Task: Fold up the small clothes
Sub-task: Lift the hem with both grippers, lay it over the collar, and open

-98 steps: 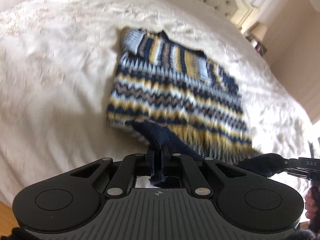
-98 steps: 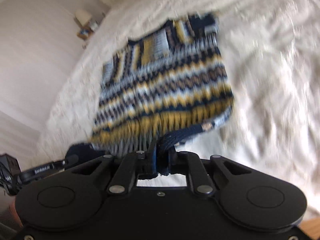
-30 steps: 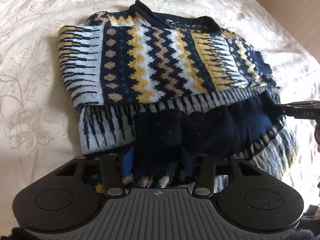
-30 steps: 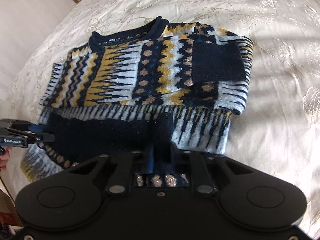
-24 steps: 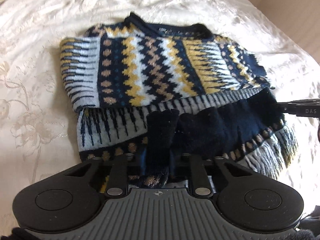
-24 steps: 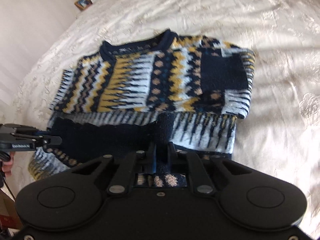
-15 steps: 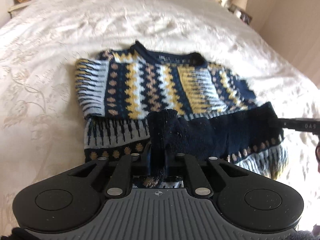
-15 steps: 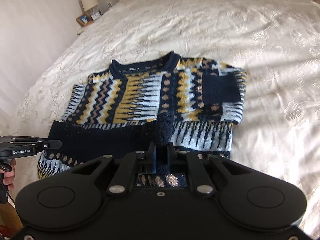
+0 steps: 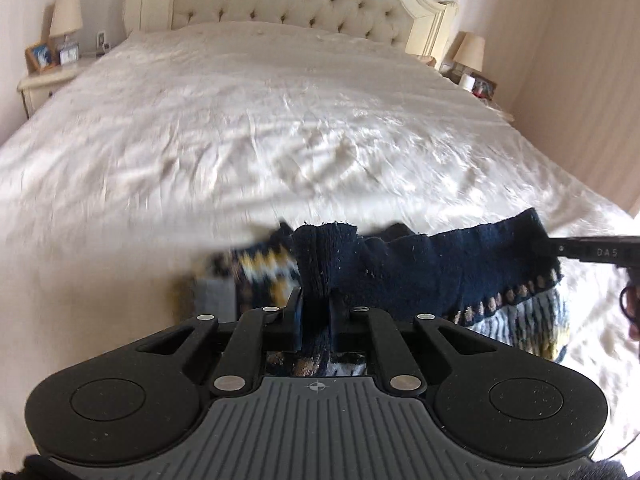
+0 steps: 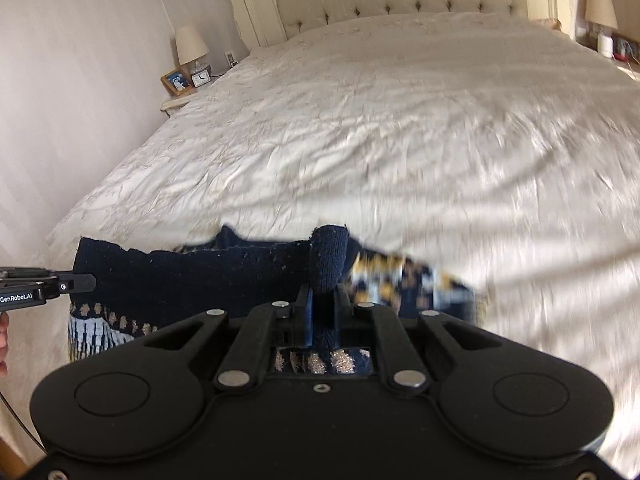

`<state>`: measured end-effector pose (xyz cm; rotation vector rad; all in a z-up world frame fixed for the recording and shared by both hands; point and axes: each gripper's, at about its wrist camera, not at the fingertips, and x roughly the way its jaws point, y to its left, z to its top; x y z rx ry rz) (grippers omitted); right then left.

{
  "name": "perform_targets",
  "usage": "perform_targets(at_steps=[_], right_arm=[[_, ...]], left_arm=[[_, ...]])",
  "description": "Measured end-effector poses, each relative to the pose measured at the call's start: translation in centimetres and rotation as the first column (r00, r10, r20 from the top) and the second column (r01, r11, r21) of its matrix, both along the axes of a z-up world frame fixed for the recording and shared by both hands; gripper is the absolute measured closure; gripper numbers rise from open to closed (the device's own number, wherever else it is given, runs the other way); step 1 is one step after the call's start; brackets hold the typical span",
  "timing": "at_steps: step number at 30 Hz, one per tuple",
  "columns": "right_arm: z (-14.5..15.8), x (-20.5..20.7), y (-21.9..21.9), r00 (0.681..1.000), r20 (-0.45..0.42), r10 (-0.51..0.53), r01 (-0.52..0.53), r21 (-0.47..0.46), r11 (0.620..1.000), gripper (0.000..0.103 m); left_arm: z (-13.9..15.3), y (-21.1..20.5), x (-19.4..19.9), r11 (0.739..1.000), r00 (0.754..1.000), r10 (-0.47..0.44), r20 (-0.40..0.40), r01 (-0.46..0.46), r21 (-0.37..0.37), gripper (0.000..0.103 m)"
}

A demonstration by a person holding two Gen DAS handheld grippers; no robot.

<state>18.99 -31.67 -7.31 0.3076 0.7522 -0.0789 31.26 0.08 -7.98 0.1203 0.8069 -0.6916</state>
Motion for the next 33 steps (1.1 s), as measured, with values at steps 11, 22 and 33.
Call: perform_targets(at_steps=[11,22,33], right_arm=[[-6.6,9.6,-2.9,0.986,-0.167,-0.005,-0.001,-0.036,0.999,0.087],[-10.2,11.5,-3.1,0.961,-0.274,-0.027,0.001,-0.094,0.996,0.071],[-6.1,8.2,-0.6,0.989,-0.139,-0.044,0.038,-0.05,0.998,0.059]], left_arm=[[-6.5,-4.9,8.8,0.989,0.995,0.014,-0.095,0.0,0.15,0.091],[-10.4,-4.7,11.6,0.945,0.99,0.106,-0.097,-0.07,0.319,0.09],[-5.6,-5.0,5.2,0.968,0.999,0.018,-0.048,-0.005,0.252,0.081]])
